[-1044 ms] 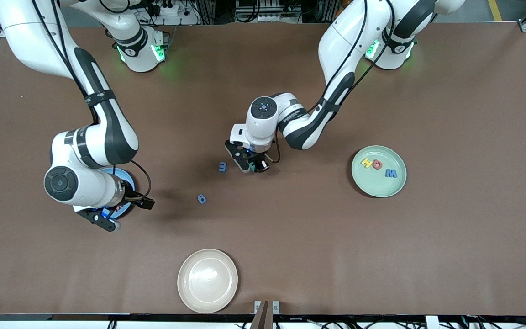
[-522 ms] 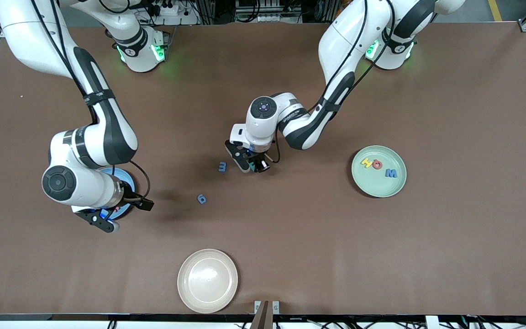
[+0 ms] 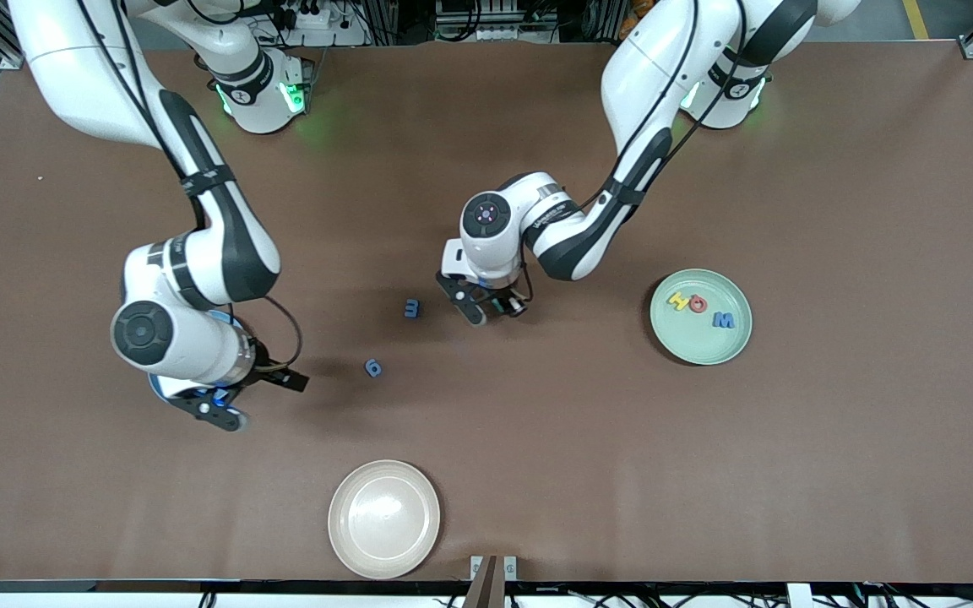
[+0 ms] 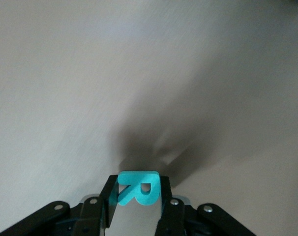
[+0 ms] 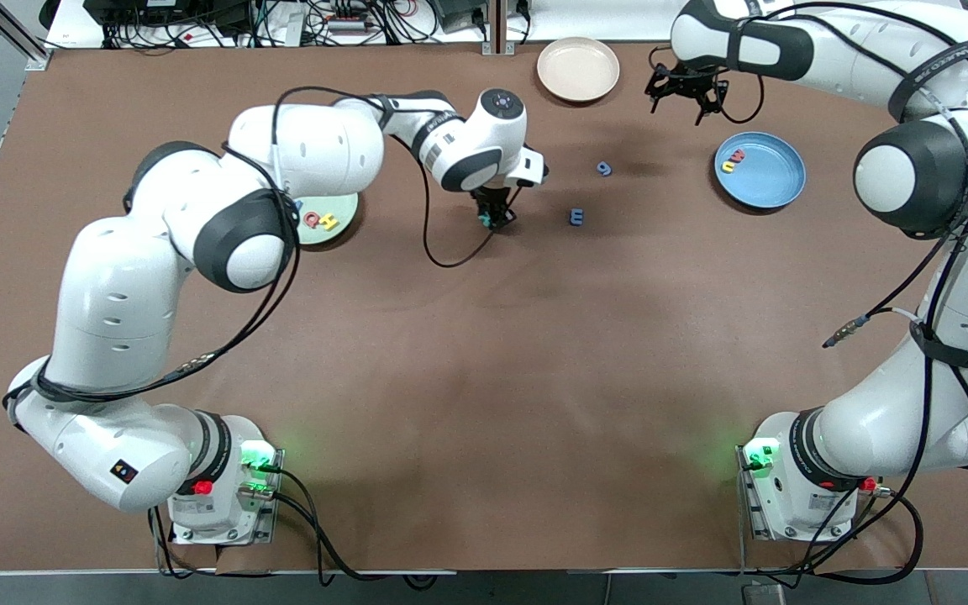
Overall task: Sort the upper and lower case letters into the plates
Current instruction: 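Carry the teal R to the green plate and release it with the left gripper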
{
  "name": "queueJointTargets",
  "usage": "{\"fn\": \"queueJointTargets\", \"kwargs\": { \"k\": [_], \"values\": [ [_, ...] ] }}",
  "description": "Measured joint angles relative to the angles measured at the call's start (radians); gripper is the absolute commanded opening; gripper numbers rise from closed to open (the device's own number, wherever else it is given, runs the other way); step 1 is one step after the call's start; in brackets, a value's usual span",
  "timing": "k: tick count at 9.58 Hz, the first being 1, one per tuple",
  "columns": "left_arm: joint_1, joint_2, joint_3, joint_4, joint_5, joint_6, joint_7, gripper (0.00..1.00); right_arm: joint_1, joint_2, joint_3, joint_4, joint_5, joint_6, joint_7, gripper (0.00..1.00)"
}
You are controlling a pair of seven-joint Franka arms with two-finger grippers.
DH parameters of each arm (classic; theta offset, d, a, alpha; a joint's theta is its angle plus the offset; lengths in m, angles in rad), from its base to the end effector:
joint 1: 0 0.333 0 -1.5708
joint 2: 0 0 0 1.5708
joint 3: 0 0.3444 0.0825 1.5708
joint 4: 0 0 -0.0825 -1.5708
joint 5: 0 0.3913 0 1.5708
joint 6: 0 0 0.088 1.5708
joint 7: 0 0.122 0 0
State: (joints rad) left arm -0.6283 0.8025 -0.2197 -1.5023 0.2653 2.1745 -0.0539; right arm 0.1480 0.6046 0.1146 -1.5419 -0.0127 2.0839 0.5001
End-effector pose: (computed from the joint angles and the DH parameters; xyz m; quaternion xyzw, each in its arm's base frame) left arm 0.5078 -0.5178 0.1896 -0.8989 0.4344 0.0368 0.0450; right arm 0.6958 0.1734 0.3006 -0.9914 0.1242 0.0374 0.0145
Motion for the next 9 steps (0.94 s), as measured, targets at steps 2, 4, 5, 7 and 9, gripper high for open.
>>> {"fn": "queueJointTargets", "kwargs": {
  "k": [2,4,5,7,9],
  "values": [
    [0.076,-0.067,-0.016,-0.008,-0.002,-0.170,0.016,0.00,0.009,0.017,0.001,0.000,0.002,0.067,-0.320,1.00],
    [0.165,-0.147,-0.031,-0.089,-0.010,-0.238,0.029,0.06,0.024,0.042,0.002,-0.001,0.002,0.086,-0.539,1.00],
    [0.223,-0.194,-0.030,-0.157,-0.010,-0.245,0.047,0.07,0.044,0.059,0.004,-0.002,0.001,0.097,-0.604,1.00],
    [0.409,-0.288,-0.028,-0.295,-0.010,-0.248,0.177,0.09,0.124,0.110,0.003,-0.004,-0.003,0.158,-0.633,1.00],
    [0.659,-0.344,-0.047,-0.408,-0.010,-0.174,0.319,0.11,0.200,0.148,-0.018,-0.007,-0.034,0.186,-0.633,1.00]
  ]
}}
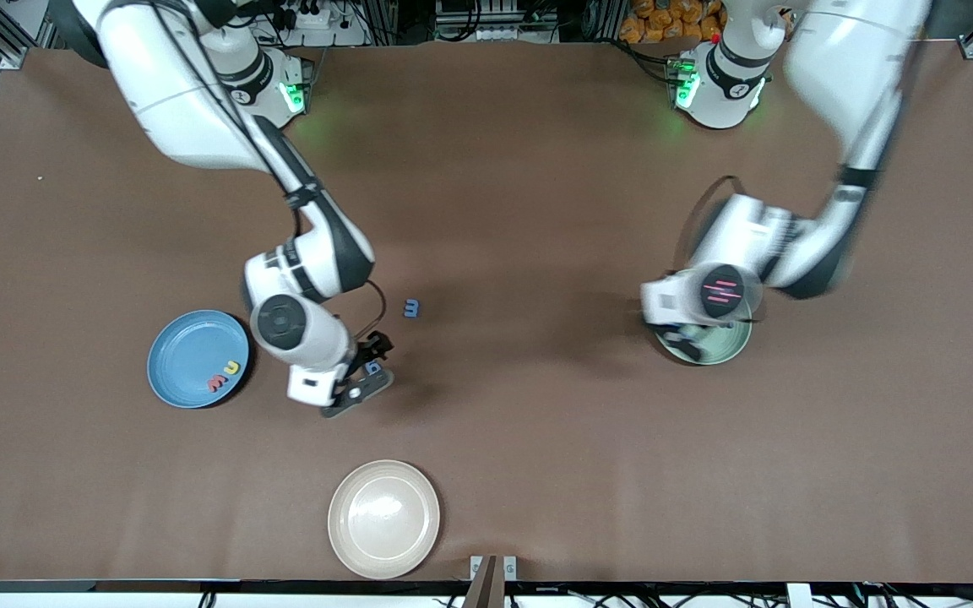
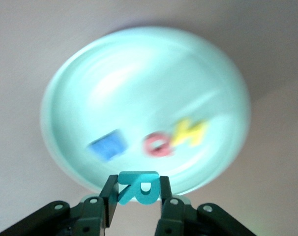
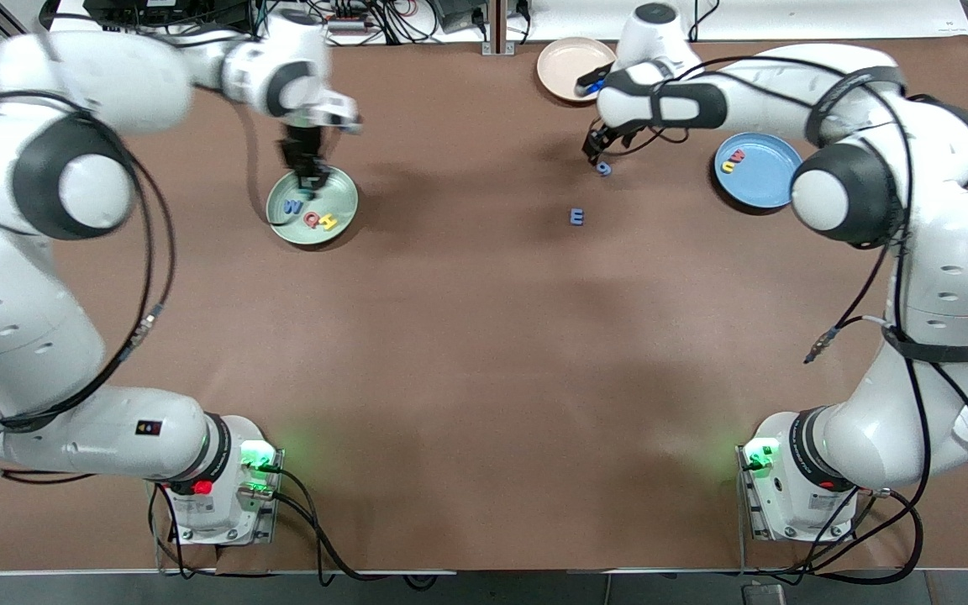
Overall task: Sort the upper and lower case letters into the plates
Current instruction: 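Carry the teal R to the green plate and release it with the left gripper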
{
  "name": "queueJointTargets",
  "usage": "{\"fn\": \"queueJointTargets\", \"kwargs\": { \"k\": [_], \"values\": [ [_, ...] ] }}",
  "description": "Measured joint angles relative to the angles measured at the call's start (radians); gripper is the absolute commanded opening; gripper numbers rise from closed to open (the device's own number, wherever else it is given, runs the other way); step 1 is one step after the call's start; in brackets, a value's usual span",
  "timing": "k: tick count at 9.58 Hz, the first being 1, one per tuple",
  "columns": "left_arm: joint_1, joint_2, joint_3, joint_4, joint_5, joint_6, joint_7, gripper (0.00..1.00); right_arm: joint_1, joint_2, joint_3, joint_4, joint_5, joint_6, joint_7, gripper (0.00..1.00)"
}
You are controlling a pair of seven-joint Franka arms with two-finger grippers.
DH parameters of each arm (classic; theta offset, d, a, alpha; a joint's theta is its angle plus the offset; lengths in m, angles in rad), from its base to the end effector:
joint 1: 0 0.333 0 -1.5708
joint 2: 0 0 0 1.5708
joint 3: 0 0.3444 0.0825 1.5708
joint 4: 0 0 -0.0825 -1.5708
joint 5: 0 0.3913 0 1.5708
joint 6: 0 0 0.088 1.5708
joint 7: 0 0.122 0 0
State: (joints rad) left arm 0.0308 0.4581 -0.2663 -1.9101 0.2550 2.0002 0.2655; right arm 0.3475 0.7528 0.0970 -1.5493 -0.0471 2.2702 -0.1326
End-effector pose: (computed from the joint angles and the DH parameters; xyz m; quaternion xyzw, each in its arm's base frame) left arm 0.5886 -0.1161 0.2461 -0.9339 0.3108 0.1714 0.0426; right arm 0.6610 0.3013 0.2052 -0.9576 -0.2872 0.0163 0.0131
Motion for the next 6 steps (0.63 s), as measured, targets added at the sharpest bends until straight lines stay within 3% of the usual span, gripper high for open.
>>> {"fn": "queueJointTargets", "kwargs": {
  "k": [2,6],
  "values": [
    [0.139,0.001,-0.057,-0.063,-0.003,0.119,0.040,0.11,0.005,0.010,-0.019,-0.020,-0.036,0.037,0.000,1.00],
    [0.037,0.043,-0.087,-0.032,-0.010,0.202,-0.076,0.16,0.009,0.011,-0.029,-0.042,-0.039,0.053,0.039,1.00]
  ]
}}
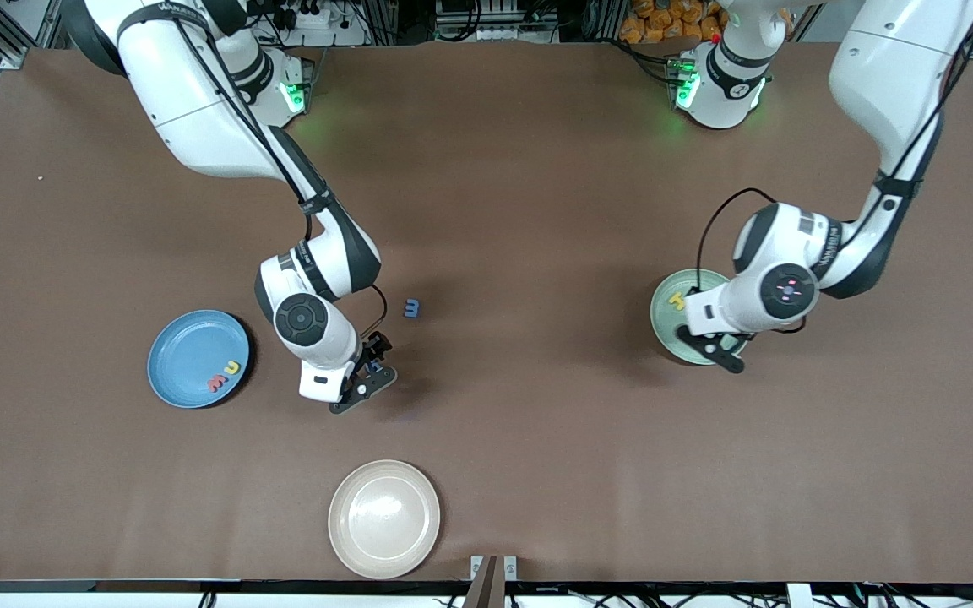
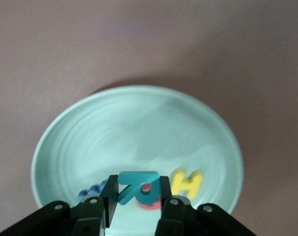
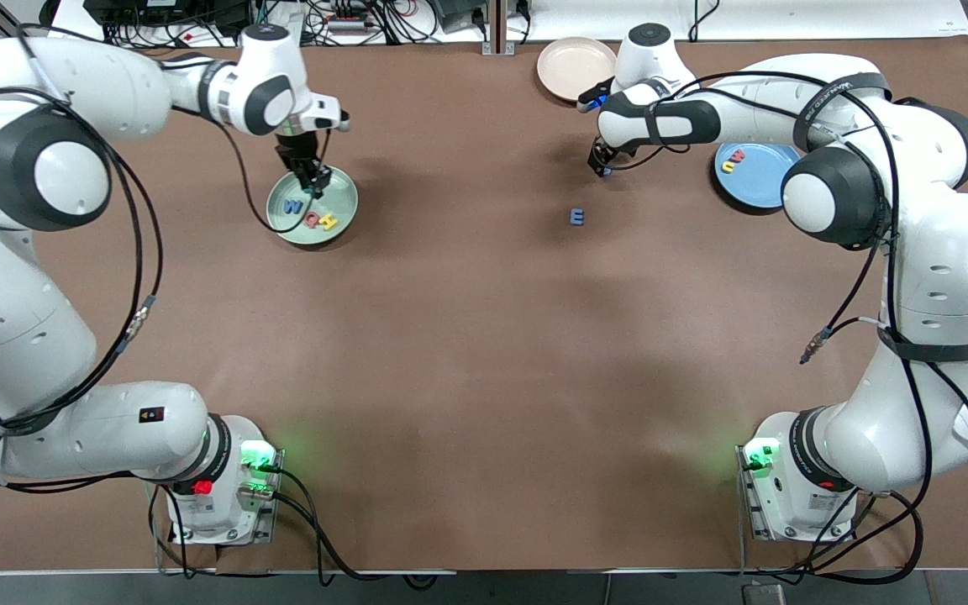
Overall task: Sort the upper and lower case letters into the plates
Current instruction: 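Carry the teal R to the green plate and release it with the left gripper, then return the left arm to rest while the right gripper grasps the blue 6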
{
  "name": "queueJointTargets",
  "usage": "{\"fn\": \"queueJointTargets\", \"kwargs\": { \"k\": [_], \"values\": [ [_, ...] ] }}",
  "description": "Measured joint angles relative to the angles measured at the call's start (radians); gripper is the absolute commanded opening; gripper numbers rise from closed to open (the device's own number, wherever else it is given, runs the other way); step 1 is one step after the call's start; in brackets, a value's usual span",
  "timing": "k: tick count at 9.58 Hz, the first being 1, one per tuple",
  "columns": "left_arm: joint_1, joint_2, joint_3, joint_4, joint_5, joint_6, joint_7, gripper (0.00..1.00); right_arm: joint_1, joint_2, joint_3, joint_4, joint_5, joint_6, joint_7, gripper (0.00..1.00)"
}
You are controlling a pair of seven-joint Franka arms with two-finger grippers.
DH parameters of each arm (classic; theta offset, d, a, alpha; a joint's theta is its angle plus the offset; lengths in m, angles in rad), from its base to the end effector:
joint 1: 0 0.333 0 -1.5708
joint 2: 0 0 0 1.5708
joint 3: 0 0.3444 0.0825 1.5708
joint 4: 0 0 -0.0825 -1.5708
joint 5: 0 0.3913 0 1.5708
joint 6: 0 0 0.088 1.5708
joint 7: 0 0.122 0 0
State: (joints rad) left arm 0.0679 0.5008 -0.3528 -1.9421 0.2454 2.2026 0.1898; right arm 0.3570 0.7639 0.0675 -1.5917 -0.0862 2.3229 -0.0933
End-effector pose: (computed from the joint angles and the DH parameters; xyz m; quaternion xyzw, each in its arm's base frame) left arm 0.5933 -0.1548 0.2261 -0.9480 0.3023 0.0985 0.0107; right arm 0.6572 0.2873 0.1826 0.9610 0.2762 -0.0137 0.0099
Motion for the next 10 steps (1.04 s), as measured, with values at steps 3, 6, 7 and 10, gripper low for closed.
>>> {"fn": "queueJointTargets", "kwargs": {
  "k": [3,6,7,10],
  "values": [
    [0.006,0.031,0.005,0.020,0.000,0.021,0.007,0.45,0.010,0.006,0.000,-0.010,-0.002,0.033,0.034,1.00],
    [0.019,0.039,0.006,0.027,0.000,0.025,0.013,1.00,0.010,0.021,0.000,-0.018,-0.006,0.068,0.048,0.01],
    [0.019,0.040,0.006,0.037,0.000,0.028,0.013,1.00,0.010,0.021,0.001,-0.016,-0.007,0.069,0.049,0.00],
    [0.016,0.037,0.008,0.175,0.000,-0.034,0.011,1.00,0.010,0.016,0.001,-0.010,-0.007,0.072,0.067,0.00]
  ]
}}
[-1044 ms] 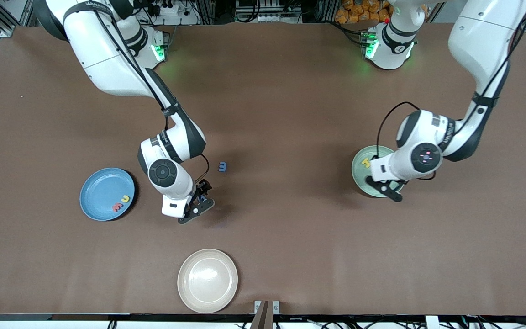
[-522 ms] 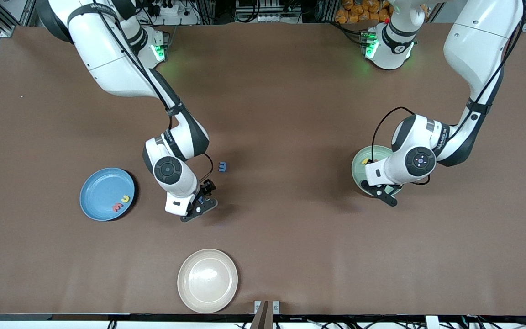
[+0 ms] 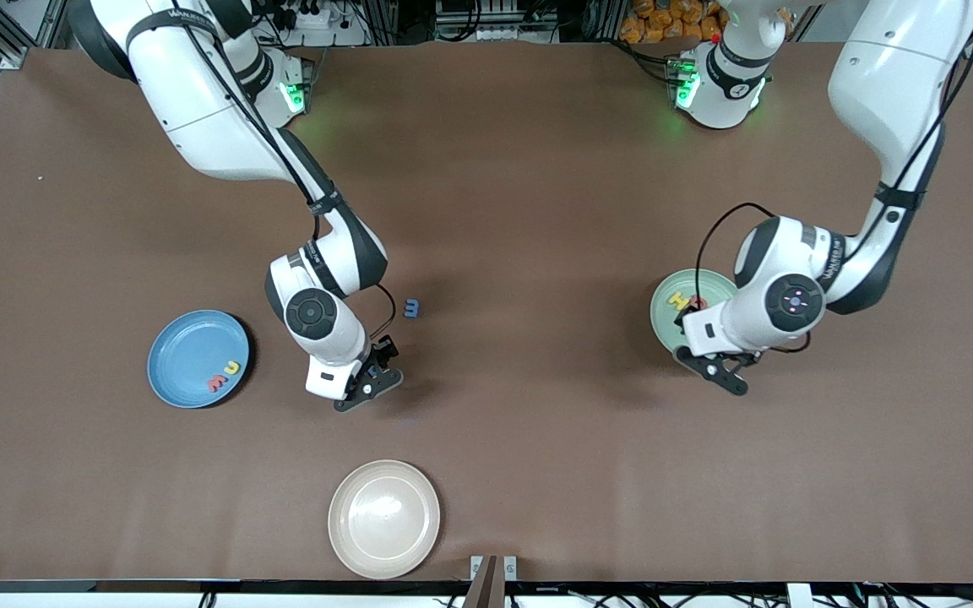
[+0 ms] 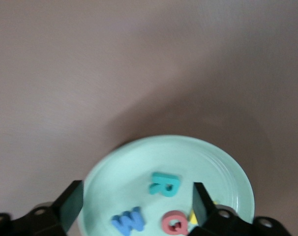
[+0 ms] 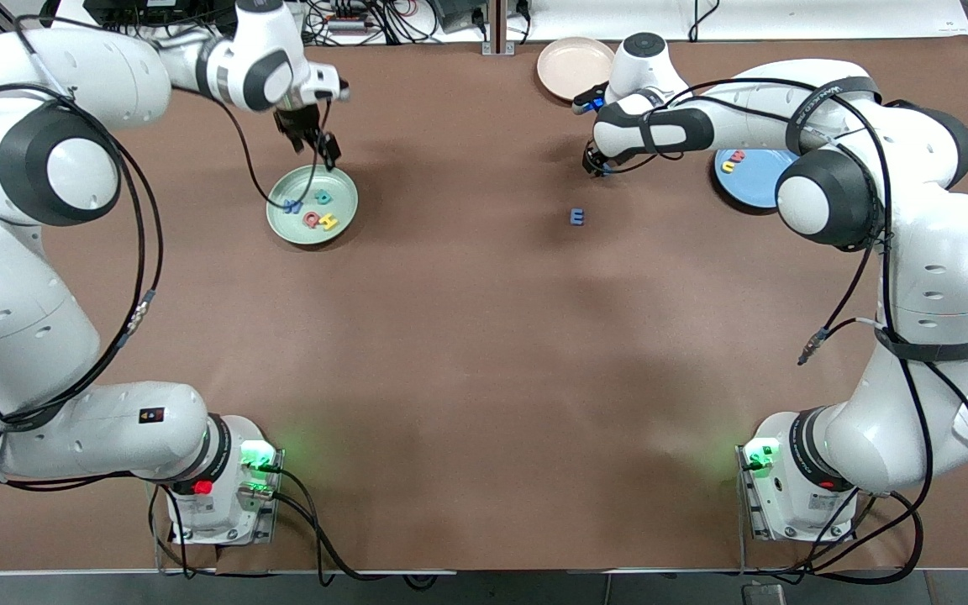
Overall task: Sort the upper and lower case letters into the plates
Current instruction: 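Return the left arm to rest while the right gripper grasps the blue 6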
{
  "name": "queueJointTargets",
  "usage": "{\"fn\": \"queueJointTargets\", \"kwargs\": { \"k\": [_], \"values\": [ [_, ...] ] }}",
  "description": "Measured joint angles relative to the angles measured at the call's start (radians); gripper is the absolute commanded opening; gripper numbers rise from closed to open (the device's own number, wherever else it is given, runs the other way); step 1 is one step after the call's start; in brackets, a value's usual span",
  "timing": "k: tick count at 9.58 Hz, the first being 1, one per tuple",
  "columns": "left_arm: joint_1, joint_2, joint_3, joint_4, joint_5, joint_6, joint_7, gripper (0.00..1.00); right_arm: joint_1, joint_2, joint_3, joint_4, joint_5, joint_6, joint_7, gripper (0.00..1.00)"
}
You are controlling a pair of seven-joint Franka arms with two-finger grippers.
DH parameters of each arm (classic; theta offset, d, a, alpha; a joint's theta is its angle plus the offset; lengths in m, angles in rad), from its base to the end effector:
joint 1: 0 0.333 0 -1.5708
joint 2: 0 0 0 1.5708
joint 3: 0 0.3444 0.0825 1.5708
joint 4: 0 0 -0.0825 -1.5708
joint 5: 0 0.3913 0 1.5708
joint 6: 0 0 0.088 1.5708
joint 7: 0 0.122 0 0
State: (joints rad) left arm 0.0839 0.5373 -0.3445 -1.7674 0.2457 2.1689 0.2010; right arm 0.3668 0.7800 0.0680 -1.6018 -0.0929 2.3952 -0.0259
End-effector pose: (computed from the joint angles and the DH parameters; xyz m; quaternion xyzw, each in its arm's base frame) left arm 0.6515 -0.1406 0.2704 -0.9579 0.2828 0.0476 0.0113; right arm 0.6565 0.2959 0.1731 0.9678 0.2515 0.0095 0.0062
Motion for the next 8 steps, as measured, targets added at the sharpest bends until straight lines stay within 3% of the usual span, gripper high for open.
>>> {"fn": "queueJointTargets", "kwargs": {
  "k": [4,6,8],
  "values": [
    [0.015,-0.042,0.026,0.313,0.000,-0.303,-0.001,1.00,-0.006,-0.023,-0.004,0.011,0.000,0.002,0.018,0.00],
    [0.038,-0.094,0.041,0.379,-0.032,-0.400,-0.004,1.00,-0.039,-0.073,-0.018,0.020,0.000,-0.035,0.022,0.00],
    [0.111,-0.181,0.042,0.383,-0.128,-0.447,0.015,1.00,-0.096,-0.137,-0.037,0.014,0.000,-0.146,0.022,0.00]
  ]
}}
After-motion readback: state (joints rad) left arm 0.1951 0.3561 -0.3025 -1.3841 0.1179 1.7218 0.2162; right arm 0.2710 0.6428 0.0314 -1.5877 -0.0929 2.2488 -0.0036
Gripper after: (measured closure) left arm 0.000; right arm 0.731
